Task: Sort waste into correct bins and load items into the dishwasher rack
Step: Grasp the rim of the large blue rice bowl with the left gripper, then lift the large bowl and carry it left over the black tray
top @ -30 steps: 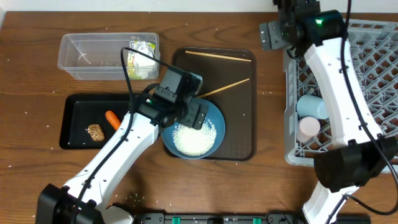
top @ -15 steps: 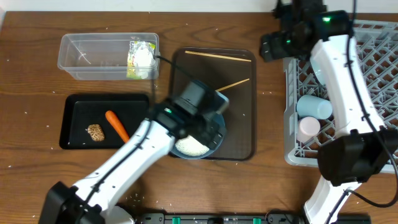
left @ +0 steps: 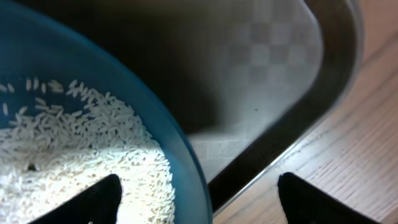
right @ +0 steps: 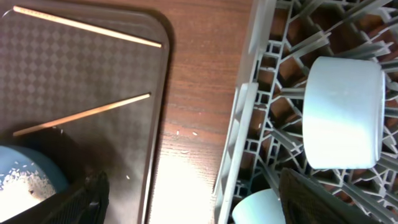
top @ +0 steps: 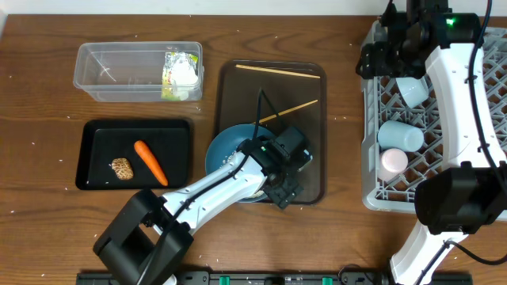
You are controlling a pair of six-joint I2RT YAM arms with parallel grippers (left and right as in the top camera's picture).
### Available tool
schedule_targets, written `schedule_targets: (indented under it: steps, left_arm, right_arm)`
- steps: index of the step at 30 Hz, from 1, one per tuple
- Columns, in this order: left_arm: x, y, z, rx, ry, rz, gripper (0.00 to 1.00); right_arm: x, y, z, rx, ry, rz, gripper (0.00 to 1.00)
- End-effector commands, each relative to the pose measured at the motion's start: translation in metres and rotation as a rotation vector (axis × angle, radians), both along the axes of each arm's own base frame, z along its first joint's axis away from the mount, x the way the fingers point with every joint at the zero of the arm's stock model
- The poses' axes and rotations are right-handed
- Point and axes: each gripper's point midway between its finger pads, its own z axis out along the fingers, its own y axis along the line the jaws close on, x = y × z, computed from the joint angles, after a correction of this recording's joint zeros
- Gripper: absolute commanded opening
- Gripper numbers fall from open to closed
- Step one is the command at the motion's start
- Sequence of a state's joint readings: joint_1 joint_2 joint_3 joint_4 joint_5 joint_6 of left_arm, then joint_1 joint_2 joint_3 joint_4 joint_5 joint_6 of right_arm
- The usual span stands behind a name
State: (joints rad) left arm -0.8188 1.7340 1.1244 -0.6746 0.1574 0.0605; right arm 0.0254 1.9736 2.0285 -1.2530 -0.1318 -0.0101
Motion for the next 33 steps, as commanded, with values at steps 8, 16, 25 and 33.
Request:
schedule_targets:
  steps: [8,16,25,33]
  left_arm:
    - [0.006,0.032,-0.014,0.199,-0.035,-0.066,0.73]
    - [0.007,0.033,-0.029,0.226,-0.016,-0.068,0.36]
    - [0.037,0.035,-0.024,0.265,-0.166,-0.039,0.14]
    - [0.044,0.035,-0.017,0.267,-0.208,-0.013,0.06]
  right_arm:
    - [-0.001,0.0,-0.002,0.015,0.011,-0.005,0.8]
    - [-0.002,-0.001,-0.002,0.015,0.015,-0.006,0.79]
    - [-0.001,-0.001,-0.002,0.015,0.012,-0.006,0.79]
    - [-0.001,-0.003,-0.002,0.015,0.012,-0.011,0.79]
